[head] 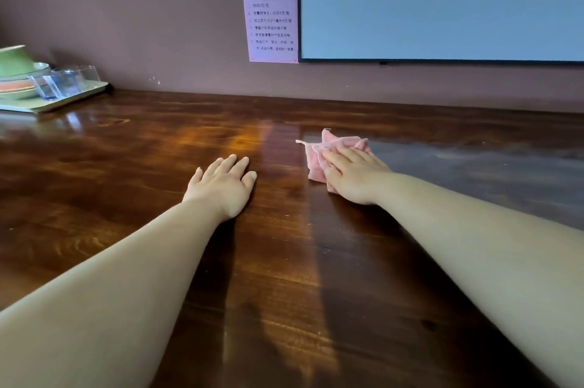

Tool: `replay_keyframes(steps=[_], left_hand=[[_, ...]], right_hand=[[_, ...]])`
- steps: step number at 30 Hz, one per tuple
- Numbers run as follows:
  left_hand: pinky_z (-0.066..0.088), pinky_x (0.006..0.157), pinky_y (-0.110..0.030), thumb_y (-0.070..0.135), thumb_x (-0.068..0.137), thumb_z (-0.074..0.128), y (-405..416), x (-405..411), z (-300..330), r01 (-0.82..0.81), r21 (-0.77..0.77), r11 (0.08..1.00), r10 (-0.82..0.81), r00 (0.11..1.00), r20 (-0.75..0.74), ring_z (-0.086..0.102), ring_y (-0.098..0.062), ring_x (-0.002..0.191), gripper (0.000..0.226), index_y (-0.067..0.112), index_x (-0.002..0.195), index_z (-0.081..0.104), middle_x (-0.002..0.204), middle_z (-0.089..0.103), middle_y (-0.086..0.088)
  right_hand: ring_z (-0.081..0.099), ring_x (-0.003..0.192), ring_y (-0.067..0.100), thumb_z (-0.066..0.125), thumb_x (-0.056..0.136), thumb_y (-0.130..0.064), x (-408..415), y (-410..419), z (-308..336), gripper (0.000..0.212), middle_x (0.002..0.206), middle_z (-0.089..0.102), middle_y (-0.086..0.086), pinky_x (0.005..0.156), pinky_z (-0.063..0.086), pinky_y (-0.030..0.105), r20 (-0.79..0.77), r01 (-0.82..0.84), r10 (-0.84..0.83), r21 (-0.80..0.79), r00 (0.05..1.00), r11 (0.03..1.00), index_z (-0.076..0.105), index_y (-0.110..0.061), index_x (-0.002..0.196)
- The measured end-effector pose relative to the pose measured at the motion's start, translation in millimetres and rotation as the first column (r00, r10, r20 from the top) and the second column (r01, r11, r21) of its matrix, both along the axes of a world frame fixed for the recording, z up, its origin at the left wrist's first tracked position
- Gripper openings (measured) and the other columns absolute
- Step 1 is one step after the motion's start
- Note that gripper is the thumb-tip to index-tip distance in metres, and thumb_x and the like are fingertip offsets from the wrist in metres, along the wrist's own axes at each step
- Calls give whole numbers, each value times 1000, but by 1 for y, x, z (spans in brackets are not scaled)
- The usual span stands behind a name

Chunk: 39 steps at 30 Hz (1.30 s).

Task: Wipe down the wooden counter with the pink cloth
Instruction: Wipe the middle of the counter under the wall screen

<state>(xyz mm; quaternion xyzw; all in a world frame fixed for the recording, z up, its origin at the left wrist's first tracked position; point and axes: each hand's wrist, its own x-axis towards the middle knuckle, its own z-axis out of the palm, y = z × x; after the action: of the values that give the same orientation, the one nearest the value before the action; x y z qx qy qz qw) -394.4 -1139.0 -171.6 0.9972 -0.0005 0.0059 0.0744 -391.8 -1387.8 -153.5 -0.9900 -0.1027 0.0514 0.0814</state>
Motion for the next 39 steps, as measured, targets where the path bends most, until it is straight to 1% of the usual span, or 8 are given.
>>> replay_keyframes(steps=[4, 9, 13, 19, 25, 30, 36, 39], left_hand=[[-3, 118, -49, 47, 102, 16, -9, 2, 8, -56, 41, 998, 57, 998, -34, 1, -16, 149, 55, 31, 154, 16, 162, 8, 6], [6, 119, -43, 37, 102, 29, -76, 9, 15, 12, -87, 996, 4, 983, 183, 17, -18, 147, 51, 19, 150, 31, 158, 27, 1], [2, 120, -42, 46, 101, 19, -116, 4, 1, 61, -82, 995, -52, 994, 100, 5, -17, 149, 58, 21, 154, 19, 162, 12, 3], [2, 120, -41, 51, 99, 14, -115, 5, -5, 46, -36, 998, -43, 996, 78, 2, -14, 149, 61, 25, 154, 15, 162, 7, 7], [2, 120, -41, 52, 100, 13, -113, 3, -4, 40, -24, 999, -37, 996, 83, 3, -15, 149, 61, 25, 154, 15, 162, 8, 6], [3, 120, -41, 51, 99, 13, -115, 3, -5, 43, -14, 999, -42, 996, 76, 3, -15, 149, 61, 26, 154, 14, 162, 8, 6], [5, 119, -44, 50, 100, 11, -112, 3, -3, 68, -3, 998, -68, 993, 94, 5, -18, 149, 54, 40, 153, 6, 162, 10, 4], [5, 120, -45, 50, 100, 12, -115, -2, 0, 79, -12, 997, -78, 995, 63, 5, -19, 149, 52, 42, 152, 14, 162, 12, 3]], right_hand=[[-9, 156, 23, 6, 108, -39, -1, 6, -3, 55, 170, -5, -2, 125, -6, 45, 9, 11, -11, -14, 1000, 1000, 3, -32, 162], [-9, 156, 16, 3, 106, -51, -17, -30, -10, 55, 169, -2, -7, 126, -6, 40, 34, -78, 76, 42, 996, 996, 5, -39, 160], [-6, 156, 23, 5, 108, -39, 14, -58, 6, 56, 170, 0, 2, 125, -6, 43, 2, 157, -157, -42, 988, 987, 8, -28, 162], [-8, 155, 14, 5, 105, -46, -18, -67, -14, 56, 170, -4, -8, 126, -4, 43, 31, -32, 31, 11, 999, 999, 1, -38, 161], [-8, 156, 22, 7, 108, -39, 10, -63, 0, 55, 170, -2, -3, 125, -6, 44, 21, 168, -168, -23, 986, 986, 6, -33, 162], [-7, 155, 13, 6, 105, -46, -24, -82, -15, 56, 169, -1, -10, 126, -4, 42, 33, -20, 19, 32, 999, 999, 3, -40, 160], [-7, 156, 21, 8, 107, -37, 6, -102, 1, 55, 170, -2, -1, 126, -4, 44, 6, 214, -214, -35, 977, 976, 4, -33, 162], [-5, 156, 17, 12, 106, -39, -11, -103, -7, 56, 170, -1, -6, 125, -4, 42, 33, 102, -101, -23, 994, 995, 3, -35, 162]])
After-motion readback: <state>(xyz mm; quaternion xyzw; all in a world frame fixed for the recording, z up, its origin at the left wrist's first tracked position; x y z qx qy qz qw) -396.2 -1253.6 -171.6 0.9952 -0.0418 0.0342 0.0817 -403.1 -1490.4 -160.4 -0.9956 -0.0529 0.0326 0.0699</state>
